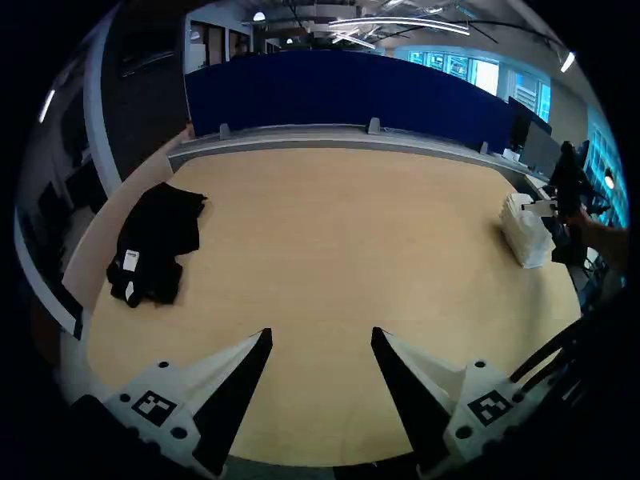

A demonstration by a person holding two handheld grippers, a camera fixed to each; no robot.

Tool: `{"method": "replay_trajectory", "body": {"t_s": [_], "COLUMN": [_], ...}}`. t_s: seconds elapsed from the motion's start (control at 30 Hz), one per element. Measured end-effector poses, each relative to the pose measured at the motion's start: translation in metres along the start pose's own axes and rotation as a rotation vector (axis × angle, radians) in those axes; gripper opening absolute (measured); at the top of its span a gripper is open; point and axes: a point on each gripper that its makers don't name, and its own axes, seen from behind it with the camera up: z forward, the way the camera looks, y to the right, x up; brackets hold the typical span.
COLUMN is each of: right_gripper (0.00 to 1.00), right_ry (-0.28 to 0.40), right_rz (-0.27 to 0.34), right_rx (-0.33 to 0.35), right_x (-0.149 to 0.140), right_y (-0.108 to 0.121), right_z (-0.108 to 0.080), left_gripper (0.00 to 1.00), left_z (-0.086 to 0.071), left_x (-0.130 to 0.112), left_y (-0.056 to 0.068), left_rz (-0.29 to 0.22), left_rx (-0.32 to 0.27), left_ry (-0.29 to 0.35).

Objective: Fold towel

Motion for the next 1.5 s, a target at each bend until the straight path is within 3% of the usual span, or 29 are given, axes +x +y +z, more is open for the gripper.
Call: {"method": "replay_trajectory", "body": {"t_s": [0.4,1.0,1.2,1.5], "right_gripper": [1.00,1.00,1.00,1.00], "right_ry": [0.043,0.075,0.093,0.237], "right_rz": [0.001,0.058,0.069,0.056], "right_rx": [-0.011,-0.055,-0.061,-0.073], "right_x": [0.009,-0.031,-0.036,-0.009], "right_y": [-0.007,-0.024,-0.029,-0.040], "right_z": [-0.024,-0.090,-0.099,-0.111], "left_gripper": [0.92,0.92,0.92,0.92], "left_z": [0.004,0.008,0.007,0.006], "left_x": [0.008,0.021,0.021,0.024], "left_y": [0.005,0.011,0.011,0.007], "left_rz": [0.010,0.034,0.039,0.033], "left_rx": [-0.022,-0.065,-0.074,-0.071], "left_ry": [0.013,0.044,0.047,0.064]}}
